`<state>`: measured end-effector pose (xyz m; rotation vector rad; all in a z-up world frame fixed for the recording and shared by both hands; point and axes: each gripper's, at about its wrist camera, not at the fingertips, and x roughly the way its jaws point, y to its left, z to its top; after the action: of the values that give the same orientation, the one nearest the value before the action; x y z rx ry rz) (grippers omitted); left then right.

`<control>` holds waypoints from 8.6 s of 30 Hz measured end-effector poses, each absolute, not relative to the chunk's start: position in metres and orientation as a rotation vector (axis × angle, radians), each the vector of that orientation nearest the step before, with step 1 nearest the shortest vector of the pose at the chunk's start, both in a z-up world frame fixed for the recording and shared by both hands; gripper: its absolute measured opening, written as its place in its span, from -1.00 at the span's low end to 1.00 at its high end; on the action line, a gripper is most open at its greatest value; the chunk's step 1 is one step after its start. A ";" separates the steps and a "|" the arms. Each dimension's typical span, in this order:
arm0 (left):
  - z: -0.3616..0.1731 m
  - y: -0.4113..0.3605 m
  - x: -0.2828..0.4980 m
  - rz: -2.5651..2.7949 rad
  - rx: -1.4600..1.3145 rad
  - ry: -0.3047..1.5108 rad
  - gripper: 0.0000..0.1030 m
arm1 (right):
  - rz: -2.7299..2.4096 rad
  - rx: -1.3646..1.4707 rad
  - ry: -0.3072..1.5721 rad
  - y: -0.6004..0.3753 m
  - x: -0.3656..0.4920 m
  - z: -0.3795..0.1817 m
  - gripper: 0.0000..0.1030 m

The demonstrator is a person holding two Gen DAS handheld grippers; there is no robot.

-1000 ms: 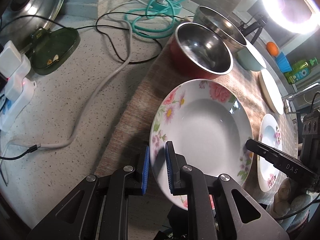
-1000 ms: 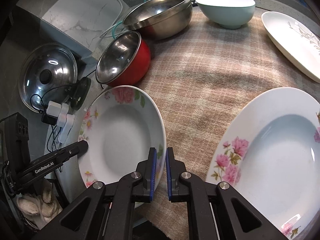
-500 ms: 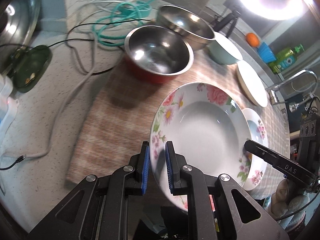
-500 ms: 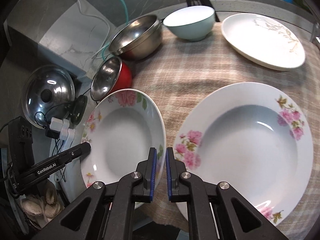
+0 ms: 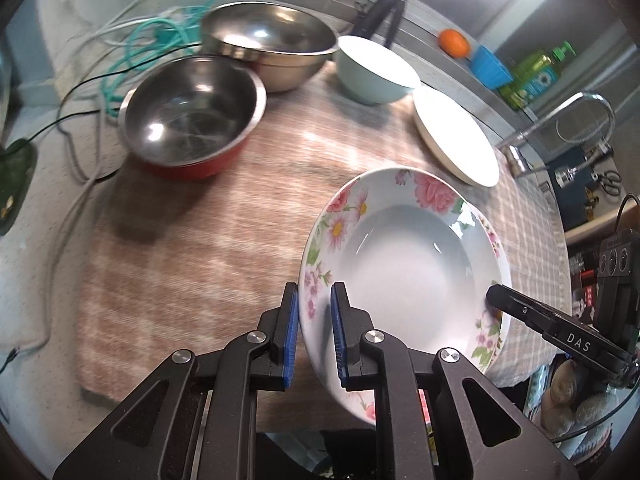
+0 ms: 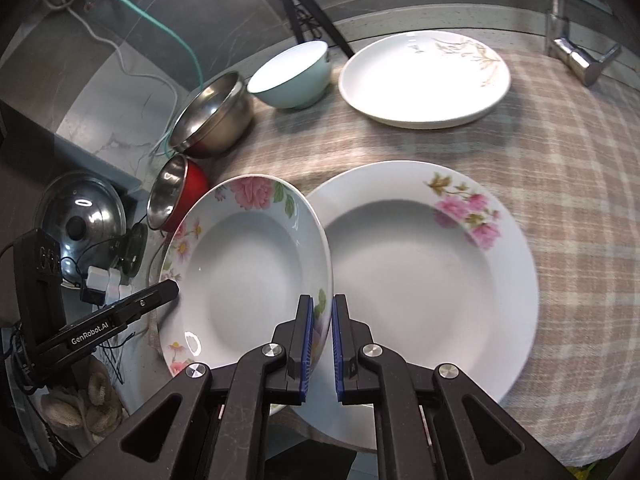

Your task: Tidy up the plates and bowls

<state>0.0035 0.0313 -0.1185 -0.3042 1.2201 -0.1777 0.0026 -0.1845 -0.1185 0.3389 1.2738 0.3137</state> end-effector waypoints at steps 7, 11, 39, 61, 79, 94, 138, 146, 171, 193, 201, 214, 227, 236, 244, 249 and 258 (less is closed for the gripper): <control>-0.122 0.000 0.014 -0.230 -0.273 1.235 -0.73 | 0.259 0.364 1.273 -0.217 -0.004 -0.122 -0.83; -0.122 -0.015 0.017 -0.253 -0.250 1.240 -0.73 | 0.233 0.373 1.276 -0.232 -0.008 -0.126 -0.83; -0.136 -0.067 0.027 -0.291 -0.143 1.274 -0.73 | 0.150 0.395 1.294 -0.276 -0.013 -0.143 -0.83; -0.135 -0.077 0.025 -0.283 -0.044 1.262 -0.71 | 0.119 0.266 1.304 -0.259 -0.009 -0.139 -0.73; -0.131 -0.076 0.025 -0.290 -0.057 1.255 -0.61 | 0.096 0.225 1.296 -0.258 -0.009 -0.135 -0.73; -0.114 -0.064 0.048 -0.309 -0.175 1.235 -0.62 | 0.120 0.322 1.217 -0.290 0.002 -0.112 -0.73; -0.142 -0.096 0.187 -0.159 -0.290 1.208 -0.55 | 0.213 0.197 1.199 -0.329 0.201 -0.144 -0.59; -0.146 -0.104 0.194 -0.165 -0.257 1.211 -0.55 | 0.227 0.195 1.217 -0.325 0.210 -0.155 -0.59; -0.148 -0.116 0.204 -0.167 -0.208 1.220 -0.85 | 0.249 0.189 1.243 -0.317 0.216 -0.159 -0.86; -0.109 -0.110 0.167 -0.205 -0.204 1.164 -0.85 | 0.242 0.184 1.168 -0.312 0.169 -0.110 -0.87; -0.091 -0.104 0.142 -0.229 -0.209 1.136 -0.85 | 0.244 0.195 1.128 -0.307 0.141 -0.084 -0.87; -0.086 -0.079 0.090 -0.266 -0.187 1.154 -0.85 | 0.240 0.161 1.105 -0.277 0.075 -0.068 -0.86; -0.095 -0.065 0.046 -0.272 -0.154 1.193 -0.85 | 0.226 0.158 1.127 -0.254 0.018 -0.081 -0.85; -0.107 -0.067 0.024 -0.288 -0.117 1.227 -0.85 | 0.200 0.157 1.155 -0.249 -0.008 -0.095 -0.85; -0.115 -0.064 0.019 -0.278 -0.098 1.242 -0.85 | 0.191 0.140 1.182 -0.242 -0.019 -0.111 -0.84; -0.121 -0.065 0.018 -0.269 -0.090 1.251 -0.85 | 0.182 0.120 1.186 -0.239 -0.020 -0.115 -0.83; -0.124 -0.069 0.017 -0.266 -0.073 1.250 -0.85 | 0.164 0.075 1.183 -0.235 -0.022 -0.117 -0.82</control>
<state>0.0165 -0.0694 -0.1240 -0.0730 1.2504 -0.2659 -0.0225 -0.2352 -0.1168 0.0754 1.1831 0.1641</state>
